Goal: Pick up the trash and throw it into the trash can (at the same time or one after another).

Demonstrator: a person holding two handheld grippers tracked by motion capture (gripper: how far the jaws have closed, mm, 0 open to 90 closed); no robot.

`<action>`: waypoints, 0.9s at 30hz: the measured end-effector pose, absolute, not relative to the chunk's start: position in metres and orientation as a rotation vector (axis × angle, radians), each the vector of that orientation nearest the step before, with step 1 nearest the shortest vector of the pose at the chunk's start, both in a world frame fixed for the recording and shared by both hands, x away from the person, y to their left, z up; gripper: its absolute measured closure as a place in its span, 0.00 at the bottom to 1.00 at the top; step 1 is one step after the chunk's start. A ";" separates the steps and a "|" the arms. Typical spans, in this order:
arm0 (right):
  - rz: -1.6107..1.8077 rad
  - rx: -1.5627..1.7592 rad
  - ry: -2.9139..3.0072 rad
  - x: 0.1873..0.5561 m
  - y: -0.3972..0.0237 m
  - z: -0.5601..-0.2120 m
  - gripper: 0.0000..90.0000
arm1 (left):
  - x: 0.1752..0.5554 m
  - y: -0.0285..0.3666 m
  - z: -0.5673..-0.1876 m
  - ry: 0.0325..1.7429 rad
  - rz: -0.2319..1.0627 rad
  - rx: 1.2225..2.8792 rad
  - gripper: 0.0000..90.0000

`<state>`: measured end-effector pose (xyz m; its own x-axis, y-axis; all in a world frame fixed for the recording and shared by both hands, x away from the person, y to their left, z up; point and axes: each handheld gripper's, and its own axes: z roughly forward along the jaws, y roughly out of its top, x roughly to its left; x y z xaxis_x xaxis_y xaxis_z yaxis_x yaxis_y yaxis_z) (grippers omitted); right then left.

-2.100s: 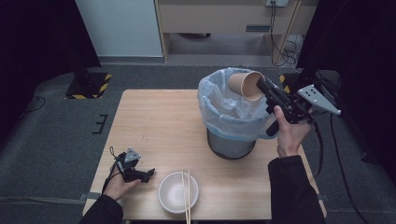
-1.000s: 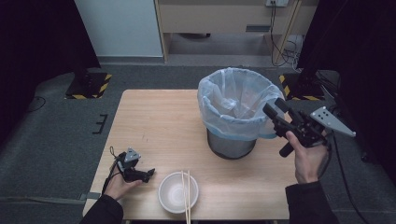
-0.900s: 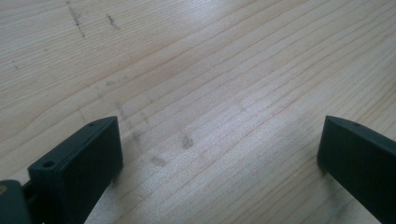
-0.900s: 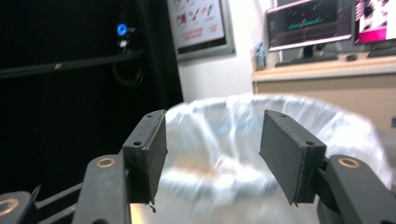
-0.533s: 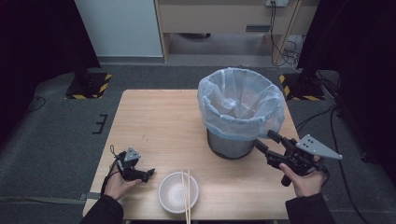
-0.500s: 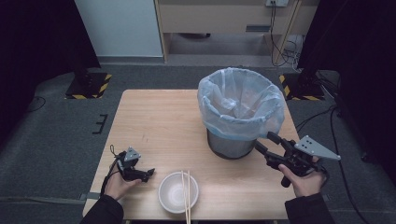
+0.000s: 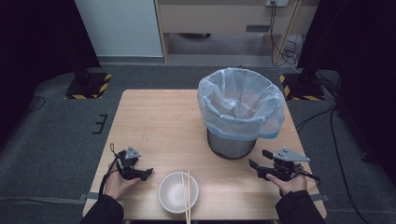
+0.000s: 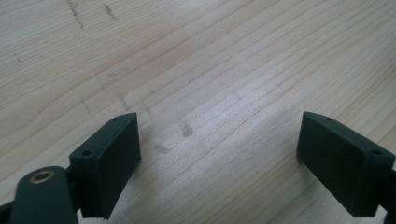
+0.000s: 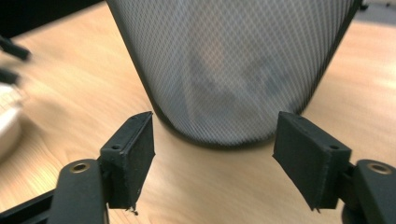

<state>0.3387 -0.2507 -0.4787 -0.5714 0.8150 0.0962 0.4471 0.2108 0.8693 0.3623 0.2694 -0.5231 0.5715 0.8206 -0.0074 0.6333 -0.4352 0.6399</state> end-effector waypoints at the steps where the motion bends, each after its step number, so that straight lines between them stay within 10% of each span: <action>1: 1.310 1.174 2.108 0.339 -0.251 -0.479 0.31 | 0.362 0.269 -0.523 1.156 0.409 2.207 0.16; 27: 1.095 1.216 2.261 0.349 -0.252 -0.505 0.27 | 0.346 0.258 -0.484 1.157 0.417 1.943 0.35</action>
<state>0.3489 -0.2523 -0.5052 -0.5711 0.8192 0.0529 0.5496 0.3336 0.7659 0.3459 0.2578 -0.4844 0.5233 0.8437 -0.1196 0.5731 -0.2446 0.7821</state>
